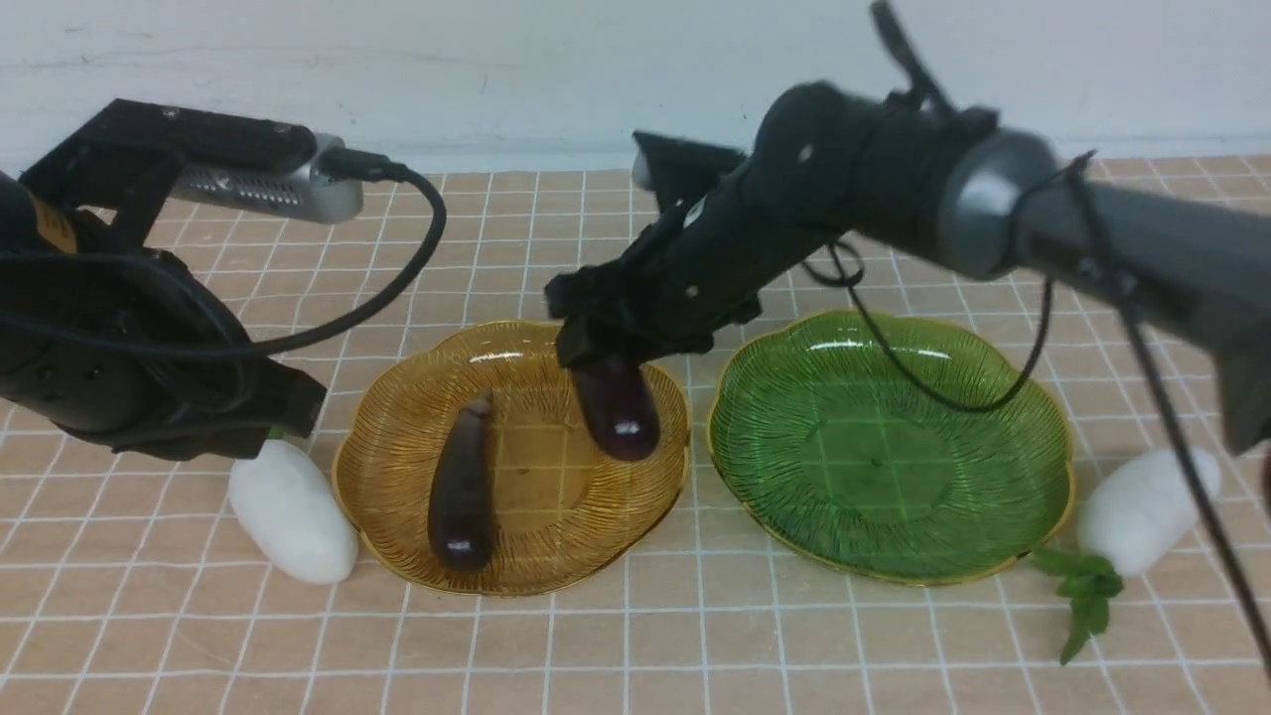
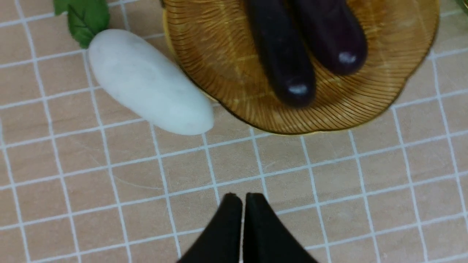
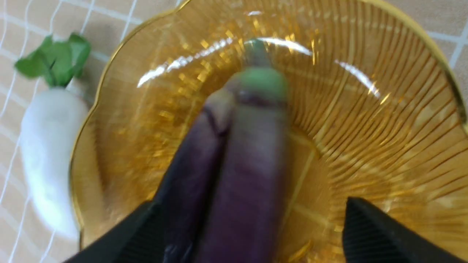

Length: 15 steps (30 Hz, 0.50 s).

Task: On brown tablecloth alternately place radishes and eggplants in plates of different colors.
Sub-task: 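Pick up the eggplant and place it on the yellow plate with the right gripper, then pick up the white radish and place it on the plate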

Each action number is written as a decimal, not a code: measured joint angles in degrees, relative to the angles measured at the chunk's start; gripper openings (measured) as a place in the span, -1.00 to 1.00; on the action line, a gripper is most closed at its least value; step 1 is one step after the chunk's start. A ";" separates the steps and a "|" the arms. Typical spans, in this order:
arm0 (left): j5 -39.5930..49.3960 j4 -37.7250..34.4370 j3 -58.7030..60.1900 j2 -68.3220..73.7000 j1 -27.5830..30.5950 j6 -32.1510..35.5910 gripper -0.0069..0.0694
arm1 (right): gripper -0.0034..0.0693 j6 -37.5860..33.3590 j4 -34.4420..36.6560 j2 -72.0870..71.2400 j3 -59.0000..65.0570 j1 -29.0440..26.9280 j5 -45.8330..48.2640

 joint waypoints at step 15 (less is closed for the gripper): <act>-9.37 -7.37 0.00 16.82 19.97 -2.53 -0.81 | -0.86 -0.44 -20.16 -26.33 -6.35 -5.13 22.91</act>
